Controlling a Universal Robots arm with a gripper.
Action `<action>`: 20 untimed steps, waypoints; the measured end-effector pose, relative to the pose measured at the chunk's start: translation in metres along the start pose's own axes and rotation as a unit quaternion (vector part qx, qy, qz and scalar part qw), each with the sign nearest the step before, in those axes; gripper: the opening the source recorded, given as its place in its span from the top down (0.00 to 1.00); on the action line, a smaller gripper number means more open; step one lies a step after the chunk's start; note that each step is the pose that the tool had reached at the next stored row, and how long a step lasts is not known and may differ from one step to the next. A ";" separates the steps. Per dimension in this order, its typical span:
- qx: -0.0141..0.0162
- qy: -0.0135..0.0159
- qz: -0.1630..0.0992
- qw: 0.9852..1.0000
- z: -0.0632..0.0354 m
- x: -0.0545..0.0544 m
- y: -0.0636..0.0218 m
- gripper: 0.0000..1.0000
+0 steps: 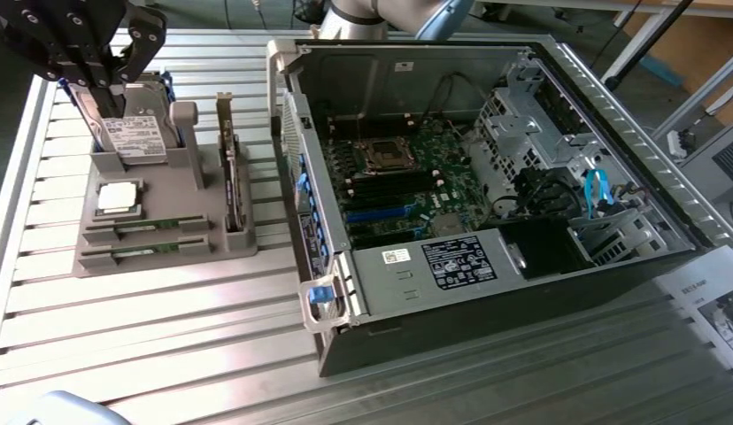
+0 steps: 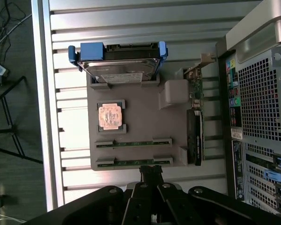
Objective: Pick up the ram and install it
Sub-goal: 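Pick up the ram and move it above insertion slot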
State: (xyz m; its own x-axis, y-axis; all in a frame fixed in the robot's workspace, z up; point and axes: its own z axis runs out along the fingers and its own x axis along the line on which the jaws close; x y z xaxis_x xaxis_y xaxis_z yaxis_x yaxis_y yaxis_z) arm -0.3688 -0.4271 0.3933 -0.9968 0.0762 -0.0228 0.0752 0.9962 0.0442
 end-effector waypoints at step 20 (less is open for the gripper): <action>-0.001 0.001 -0.027 1.000 0.0000 0.000 0.0000 0.90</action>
State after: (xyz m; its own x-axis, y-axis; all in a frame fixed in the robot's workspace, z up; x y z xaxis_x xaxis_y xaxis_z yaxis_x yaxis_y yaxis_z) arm -0.3688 -0.4271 0.3933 -0.9995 0.0219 -0.0227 0.0209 0.9988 0.0442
